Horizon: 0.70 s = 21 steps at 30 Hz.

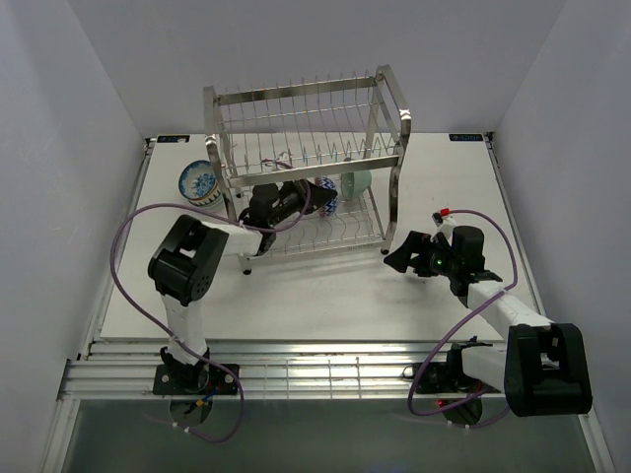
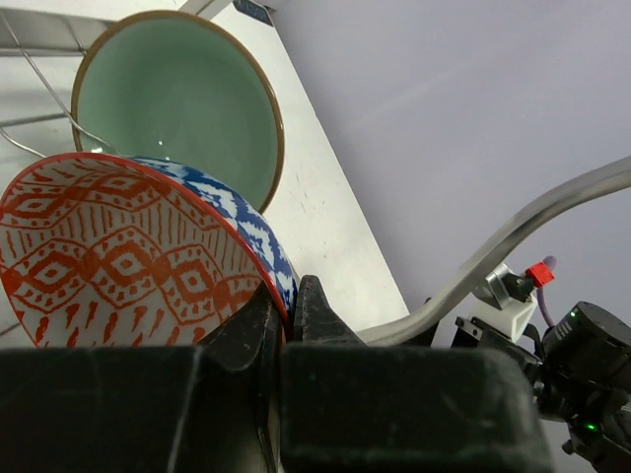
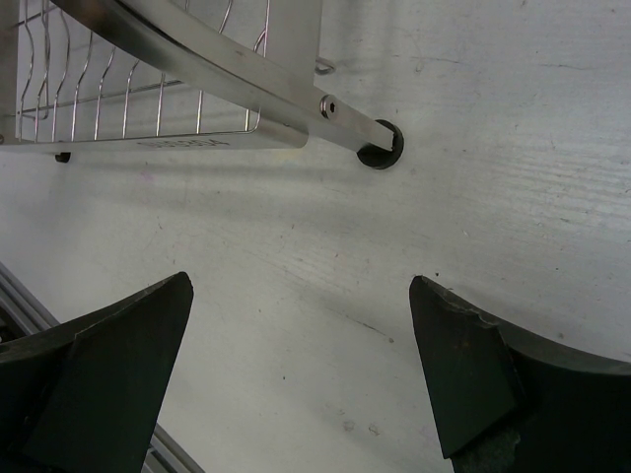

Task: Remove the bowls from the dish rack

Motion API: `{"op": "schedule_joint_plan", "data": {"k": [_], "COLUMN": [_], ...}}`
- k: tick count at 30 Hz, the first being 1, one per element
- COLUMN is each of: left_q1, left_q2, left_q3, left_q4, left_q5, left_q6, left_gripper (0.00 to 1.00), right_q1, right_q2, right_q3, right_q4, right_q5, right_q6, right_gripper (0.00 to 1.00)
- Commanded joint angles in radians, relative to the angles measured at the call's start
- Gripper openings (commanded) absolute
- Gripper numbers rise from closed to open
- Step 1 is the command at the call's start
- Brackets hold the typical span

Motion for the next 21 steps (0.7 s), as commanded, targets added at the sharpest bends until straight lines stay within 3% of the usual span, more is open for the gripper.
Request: {"op": "schedule_joint_plan", "data": {"k": [1, 17, 21], "left_q1": [0.003, -0.084, -0.128], "left_q2": [-0.101, -0.285, -0.401], "left_q3": [-0.023, -0.153, -0.242], "left_q4": [0.001, -0.002, -0.021], "left_q5": [0.035, 0.082, 0.035], "left_q6": [-0.046, -0.167, -0.184], "left_gripper": [0.0, 0.0, 0.0], "right_q1": [-0.006, -0.004, -0.004], "right_q2": [-0.016, -0.013, -0.008], "right_q3": [-0.003, -0.011, -0.008], "right_q4": [0.034, 0.028, 0.025], "right_q5": [-0.012, -0.014, -0.012], "right_q6": [-0.016, -0.023, -0.028], "right_gripper": [0.96, 0.96, 0.96]}}
